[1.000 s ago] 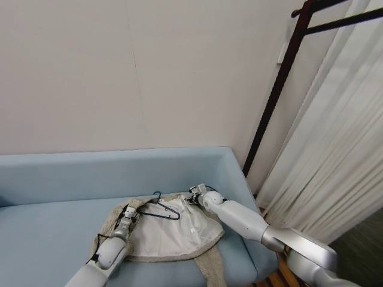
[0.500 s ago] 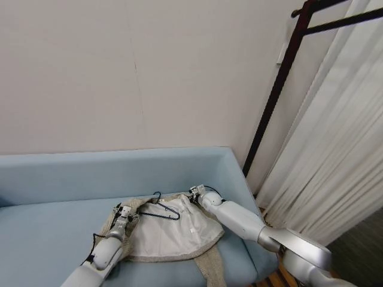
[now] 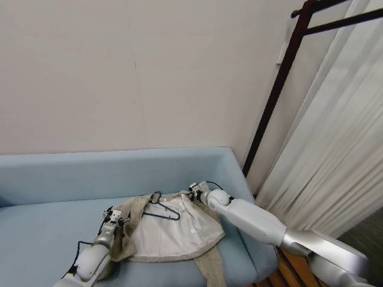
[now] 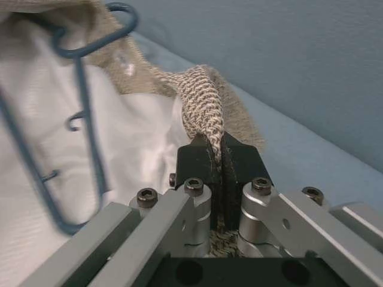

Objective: Pick up the clothes from the sofa and hang them on the clothes hanger.

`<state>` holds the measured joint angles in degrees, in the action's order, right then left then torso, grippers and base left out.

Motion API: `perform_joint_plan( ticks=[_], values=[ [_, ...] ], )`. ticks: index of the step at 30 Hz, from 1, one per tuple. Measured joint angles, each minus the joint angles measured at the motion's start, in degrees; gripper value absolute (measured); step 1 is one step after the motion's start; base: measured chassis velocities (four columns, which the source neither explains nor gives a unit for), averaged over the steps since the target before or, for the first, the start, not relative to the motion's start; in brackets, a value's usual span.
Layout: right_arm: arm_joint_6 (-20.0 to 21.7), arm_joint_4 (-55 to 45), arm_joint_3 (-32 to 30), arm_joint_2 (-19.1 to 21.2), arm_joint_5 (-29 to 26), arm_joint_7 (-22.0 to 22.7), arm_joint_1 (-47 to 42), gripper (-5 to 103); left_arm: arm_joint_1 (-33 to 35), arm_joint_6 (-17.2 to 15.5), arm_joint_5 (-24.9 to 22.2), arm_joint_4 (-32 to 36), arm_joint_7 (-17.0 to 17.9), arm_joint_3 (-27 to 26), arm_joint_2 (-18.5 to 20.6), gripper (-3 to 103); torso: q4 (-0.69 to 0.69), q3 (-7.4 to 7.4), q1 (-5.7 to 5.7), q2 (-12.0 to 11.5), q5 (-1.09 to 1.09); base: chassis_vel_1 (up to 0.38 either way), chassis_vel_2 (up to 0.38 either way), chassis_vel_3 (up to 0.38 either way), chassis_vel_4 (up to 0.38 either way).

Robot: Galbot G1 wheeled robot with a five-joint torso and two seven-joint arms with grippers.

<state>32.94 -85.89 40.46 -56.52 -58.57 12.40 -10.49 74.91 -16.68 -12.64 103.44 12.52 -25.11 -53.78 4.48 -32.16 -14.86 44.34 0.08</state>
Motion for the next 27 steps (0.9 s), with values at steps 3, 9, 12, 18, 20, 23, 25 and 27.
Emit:
perform_joint_plan(
  ticks=[3,9,12,18,20,23,25,27],
  values=[
    [2.8,-5.2,3.3,-1.1,-5.4,7.1,1.3,1,0.2,0.6,0.0,-0.2,-0.6,-0.8,-0.1,100,-0.01,0.00,0.00,0.0,0.00,0.000,0.000,0.000,0.000],
    [6.5,-8.2,6.4,-7.6,-16.4,18.6,1.1,1,0.5,1.4,0.1,-0.6,-1.0,-1.3,-0.9,100,-0.02,-0.01,0.00,0.0,-0.01,0.000,0.000,0.000,0.000],
    [6.8,-7.0,6.4,-11.4,-21.4,23.3,0.5,1,0.5,1.7,0.2,-0.9,-1.0,-1.4,-1.1,100,-0.01,-0.01,0.00,0.0,-0.02,0.000,0.000,0.000,0.000],
    [6.1,-0.4,3.2,-22.6,-28.2,31.5,-0.4,1,0.4,2.0,0.7,-1.4,-1.1,-1.4,-2.0,100,-0.04,-0.01,0.00,0.0,-0.01,0.000,0.000,0.000,0.000],
    [5.2,3.2,2.2,-26.2,-28.6,32.9,-0.6,1,0.4,2.1,1.0,-1.6,-1.1,-1.4,-2.3,100,-0.02,-0.01,0.00,0.0,-0.02,0.000,0.000,0.000,0.000],
    [3.4,7.0,1.3,-29.8,-28.6,35.0,-1.3,1,0.4,2.2,1.3,-2.0,-1.1,-1.0,-2.6,100,-0.02,-0.01,0.00,0.0,-0.01,0.000,0.000,0.000,0.000],
    [1.4,10.9,0.2,-33.0,-28.2,37.0,-2.2,1,0.2,2.2,1.5,-2.2,-1.1,-0.5,-2.8,100,-0.02,-0.01,0.00,0.0,-0.01,0.000,0.000,0.000,0.000],
    [0.8,12.1,-0.2,-33.8,-27.8,37.3,-2.5,1,0.1,2.2,1.5,-2.3,-1.1,-0.4,-2.8,100,-0.02,-0.01,0.00,0.0,-0.01,0.000,0.000,0.000,0.000]
  ],
)
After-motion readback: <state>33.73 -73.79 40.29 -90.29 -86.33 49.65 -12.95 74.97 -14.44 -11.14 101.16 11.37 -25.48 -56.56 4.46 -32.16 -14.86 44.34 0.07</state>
